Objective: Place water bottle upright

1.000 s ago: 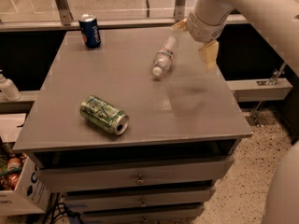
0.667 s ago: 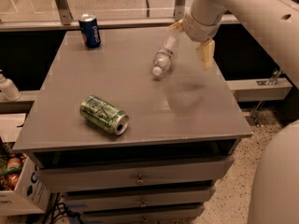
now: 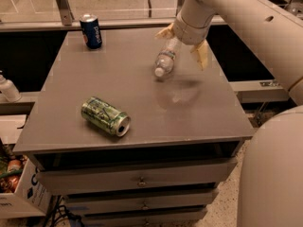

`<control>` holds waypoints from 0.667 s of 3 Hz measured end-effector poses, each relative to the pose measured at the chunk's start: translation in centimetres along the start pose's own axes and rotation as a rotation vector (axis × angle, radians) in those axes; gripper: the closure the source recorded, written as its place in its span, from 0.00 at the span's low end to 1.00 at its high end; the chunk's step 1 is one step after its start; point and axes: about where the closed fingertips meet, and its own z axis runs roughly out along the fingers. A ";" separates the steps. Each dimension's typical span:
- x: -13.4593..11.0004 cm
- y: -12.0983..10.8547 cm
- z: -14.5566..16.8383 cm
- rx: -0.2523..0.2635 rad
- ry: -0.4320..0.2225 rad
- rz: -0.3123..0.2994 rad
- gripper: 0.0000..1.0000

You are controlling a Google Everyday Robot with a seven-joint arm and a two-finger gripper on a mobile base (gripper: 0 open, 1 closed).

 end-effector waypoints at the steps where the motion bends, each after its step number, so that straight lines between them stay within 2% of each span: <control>1: -0.8 -1.8 2.4 -0.043 -0.058 -0.118 0.00; 2: -0.9 -2.4 3.0 -0.053 -0.075 -0.142 0.00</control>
Offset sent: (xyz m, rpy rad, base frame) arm 0.0358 0.0612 -0.0374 -0.0918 0.1189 0.2165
